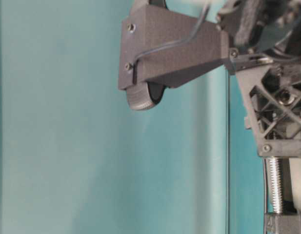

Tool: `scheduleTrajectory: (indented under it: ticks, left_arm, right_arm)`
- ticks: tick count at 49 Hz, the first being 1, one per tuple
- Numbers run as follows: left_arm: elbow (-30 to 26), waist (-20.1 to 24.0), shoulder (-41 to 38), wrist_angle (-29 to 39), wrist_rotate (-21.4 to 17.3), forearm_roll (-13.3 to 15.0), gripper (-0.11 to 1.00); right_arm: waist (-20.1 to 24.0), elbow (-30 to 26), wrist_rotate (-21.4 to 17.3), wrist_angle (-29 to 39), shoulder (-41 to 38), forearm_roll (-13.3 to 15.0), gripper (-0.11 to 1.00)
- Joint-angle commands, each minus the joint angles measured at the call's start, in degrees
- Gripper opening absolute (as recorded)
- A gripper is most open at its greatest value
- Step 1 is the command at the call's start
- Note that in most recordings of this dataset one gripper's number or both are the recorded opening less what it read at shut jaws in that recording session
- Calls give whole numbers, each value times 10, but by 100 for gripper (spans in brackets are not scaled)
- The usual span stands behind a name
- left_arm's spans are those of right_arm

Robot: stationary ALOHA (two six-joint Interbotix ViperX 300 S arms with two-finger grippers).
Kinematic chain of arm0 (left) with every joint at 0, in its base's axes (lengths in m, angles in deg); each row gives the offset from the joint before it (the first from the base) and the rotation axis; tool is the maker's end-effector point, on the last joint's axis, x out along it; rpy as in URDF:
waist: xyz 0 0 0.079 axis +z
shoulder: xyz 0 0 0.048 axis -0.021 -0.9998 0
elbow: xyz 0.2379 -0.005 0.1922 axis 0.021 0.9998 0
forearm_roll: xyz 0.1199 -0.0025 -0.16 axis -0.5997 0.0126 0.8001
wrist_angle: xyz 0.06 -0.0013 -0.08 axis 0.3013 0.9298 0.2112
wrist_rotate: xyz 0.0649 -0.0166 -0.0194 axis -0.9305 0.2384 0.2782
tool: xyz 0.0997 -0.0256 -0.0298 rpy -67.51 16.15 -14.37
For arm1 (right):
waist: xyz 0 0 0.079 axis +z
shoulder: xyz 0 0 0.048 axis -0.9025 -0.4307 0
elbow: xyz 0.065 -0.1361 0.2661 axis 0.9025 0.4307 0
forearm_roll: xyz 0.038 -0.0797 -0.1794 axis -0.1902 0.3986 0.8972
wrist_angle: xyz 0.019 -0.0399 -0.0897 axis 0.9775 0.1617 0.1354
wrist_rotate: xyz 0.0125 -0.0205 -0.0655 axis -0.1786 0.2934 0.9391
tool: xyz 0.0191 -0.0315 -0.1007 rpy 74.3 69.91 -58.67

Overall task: Insert the USB cable into the fixed female connector.
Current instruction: 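Push the USB plug forward into the blue port with the right gripper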

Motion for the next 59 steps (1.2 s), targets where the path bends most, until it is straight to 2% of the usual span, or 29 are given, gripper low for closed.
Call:
scheduleTrajectory:
  ticks: [1, 37, 59]
  left_arm:
    - [-7, -2, -8, -5, 6, 1, 96]
    - [-7, -1, -8, -5, 6, 0, 96]
    - [-7, -2, -8, -5, 6, 1, 96]
  right_arm:
    - [-23, -9, 1, -6, 13, 8, 22]
    - [-53, 2, 0, -4, 13, 12, 22]
    - [-53, 2, 1, 7, 14, 12, 22]
